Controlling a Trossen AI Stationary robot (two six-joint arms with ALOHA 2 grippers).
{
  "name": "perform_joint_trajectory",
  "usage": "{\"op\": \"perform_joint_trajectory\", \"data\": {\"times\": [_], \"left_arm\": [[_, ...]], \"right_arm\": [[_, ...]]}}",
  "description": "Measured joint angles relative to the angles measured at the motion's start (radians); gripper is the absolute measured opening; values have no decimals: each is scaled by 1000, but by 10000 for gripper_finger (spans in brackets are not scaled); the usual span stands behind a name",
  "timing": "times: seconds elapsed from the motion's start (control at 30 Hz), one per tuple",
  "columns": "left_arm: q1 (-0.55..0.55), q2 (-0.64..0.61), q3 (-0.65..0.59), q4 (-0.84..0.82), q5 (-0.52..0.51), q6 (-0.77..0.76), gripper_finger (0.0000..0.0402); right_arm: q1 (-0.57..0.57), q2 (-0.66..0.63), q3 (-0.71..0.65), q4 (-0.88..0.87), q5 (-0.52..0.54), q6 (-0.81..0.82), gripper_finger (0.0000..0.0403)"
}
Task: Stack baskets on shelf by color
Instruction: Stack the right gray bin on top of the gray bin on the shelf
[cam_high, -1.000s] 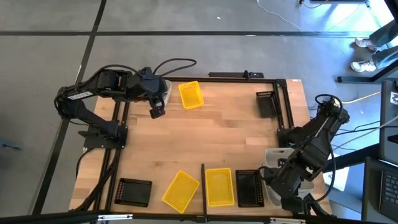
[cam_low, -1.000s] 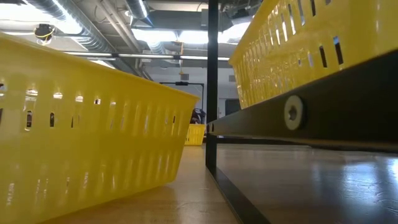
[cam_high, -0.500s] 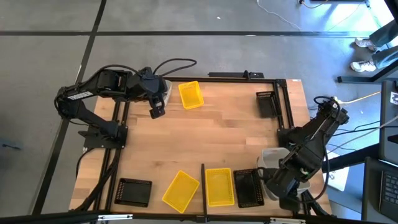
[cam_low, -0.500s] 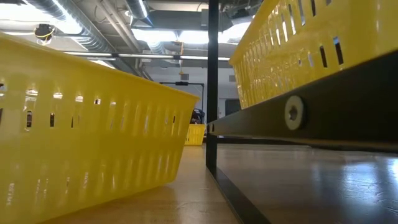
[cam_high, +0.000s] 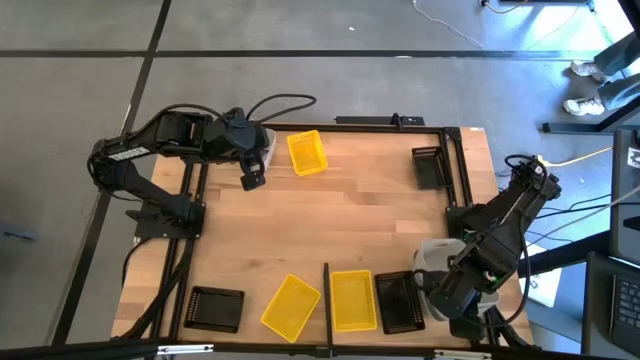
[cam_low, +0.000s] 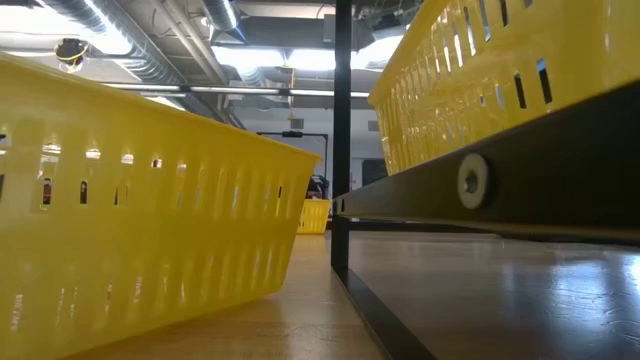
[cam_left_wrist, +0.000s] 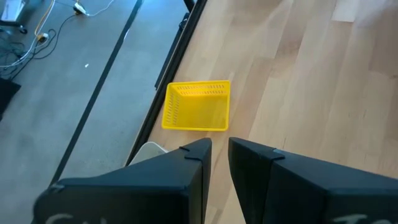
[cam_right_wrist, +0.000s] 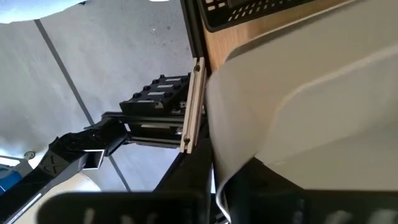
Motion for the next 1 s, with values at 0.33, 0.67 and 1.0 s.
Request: {"op": "perform_joint_trajectory", "data": {"times": [0.33, 0.67, 1.0], "left_arm": [[0, 0, 0, 0, 0, 0, 47], [0, 0, 0, 0, 0, 0, 47], [0, 0, 0, 0, 0, 0, 47]], "right_arm": [[0, 0, 0, -2, -2, 46, 84], [0, 0, 0, 2, 6, 46, 86], [0, 0, 0, -13, 139, -55, 86]]}}
